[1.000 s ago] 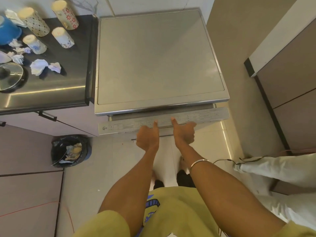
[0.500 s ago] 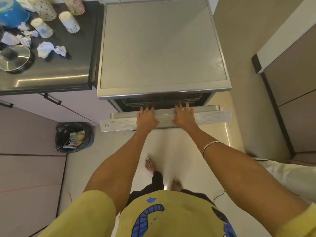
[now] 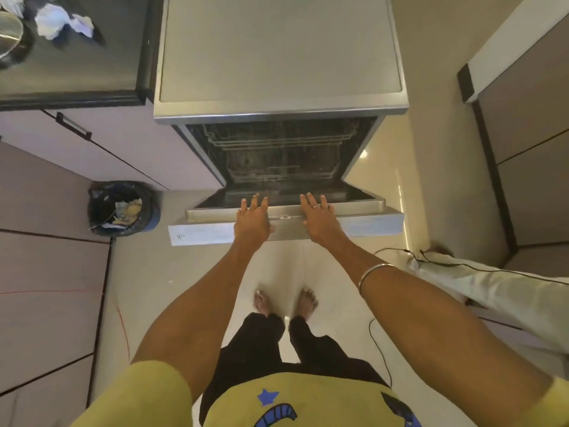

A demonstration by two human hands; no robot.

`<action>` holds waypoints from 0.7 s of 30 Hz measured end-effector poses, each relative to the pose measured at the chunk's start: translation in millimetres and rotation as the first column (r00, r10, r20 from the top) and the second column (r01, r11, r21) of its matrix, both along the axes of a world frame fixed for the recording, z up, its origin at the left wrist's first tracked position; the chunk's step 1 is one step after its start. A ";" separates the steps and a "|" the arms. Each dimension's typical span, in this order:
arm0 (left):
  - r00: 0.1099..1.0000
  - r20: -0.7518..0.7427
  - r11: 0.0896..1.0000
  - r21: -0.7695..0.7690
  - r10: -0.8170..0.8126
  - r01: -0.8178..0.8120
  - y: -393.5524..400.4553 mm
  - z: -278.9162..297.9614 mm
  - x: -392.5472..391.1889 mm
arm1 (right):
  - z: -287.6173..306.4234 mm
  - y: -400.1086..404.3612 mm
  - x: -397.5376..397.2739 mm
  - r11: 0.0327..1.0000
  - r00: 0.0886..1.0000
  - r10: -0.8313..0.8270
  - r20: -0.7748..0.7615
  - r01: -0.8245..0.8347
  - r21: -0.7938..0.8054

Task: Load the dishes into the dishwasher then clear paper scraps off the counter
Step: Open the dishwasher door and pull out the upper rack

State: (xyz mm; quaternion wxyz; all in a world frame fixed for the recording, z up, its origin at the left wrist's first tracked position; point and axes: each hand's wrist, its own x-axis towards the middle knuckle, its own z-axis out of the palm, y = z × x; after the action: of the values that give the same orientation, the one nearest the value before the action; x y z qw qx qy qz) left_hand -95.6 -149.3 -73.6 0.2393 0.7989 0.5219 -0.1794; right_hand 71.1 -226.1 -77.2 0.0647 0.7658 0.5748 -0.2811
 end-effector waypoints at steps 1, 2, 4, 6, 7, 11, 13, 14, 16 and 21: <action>1.000 -0.006 1.000 -0.015 -0.003 0.003 -6.3 -5.6 -4.8 | -2.4 -8.3 -3.6 1.000 1.000 0.003 -0.001 -0.003 -0.012; 1.000 -0.015 0.999 -0.036 -0.022 0.021 -13.1 -10.5 -10.2 | -5.0 -17.0 -7.9 0.999 1.000 0.012 0.004 -0.012 -0.035; 0.996 -0.037 0.991 -0.106 -0.085 0.080 -29.1 -17.9 -22.2 | -12.3 -35.1 -15.4 0.994 0.999 0.038 0.011 -0.037 -0.106; 0.991 -0.036 0.979 -0.159 -0.132 0.124 -48.8 -23.7 -35.7 | -24.2 -54.4 -21.0 0.984 0.999 0.049 -0.004 -0.049 -0.171; 0.990 -0.024 0.976 -0.175 -0.136 0.129 -58.8 -28.1 -44.1 | -31.5 -64.2 -24.0 0.979 0.999 0.052 -0.016 -0.054 -0.198; 0.993 0.048 0.965 -0.236 -0.108 0.116 -93.2 -61.3 -78.4 | -67.1 -107.3 -43.1 0.965 0.999 0.029 -0.022 -0.033 -0.259; 0.992 0.054 0.958 -0.258 -0.115 0.125 -109.0 -78.3 -89.8 | -81.9 -125.4 -54.5 0.964 1.000 0.009 -0.019 -0.014 -0.265; 0.992 0.059 0.958 -0.257 -0.115 0.127 -117.1 -86.1 -94.0 | -88.3 -132.3 -59.6 0.962 1.000 -0.004 -0.023 -0.003 -0.271; 0.990 0.084 0.966 -0.225 -0.112 0.128 -134.9 -105.5 -102.5 | -103.6 -145.9 -67.1 0.961 0.999 -0.025 -0.030 0.016 -0.276; 0.983 0.106 0.974 -0.154 -0.150 0.165 -172.7 -151.1 -121.6 | -143.3 -178.8 -86.4 0.956 0.998 -0.059 -0.027 0.049 -0.291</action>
State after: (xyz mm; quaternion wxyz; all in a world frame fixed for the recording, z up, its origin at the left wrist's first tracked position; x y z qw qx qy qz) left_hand -217.2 -321.9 -224.7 0.3127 0.8231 0.4287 -0.2023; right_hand -15.4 -404.9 -220.5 0.1584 0.7583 0.5073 -0.3774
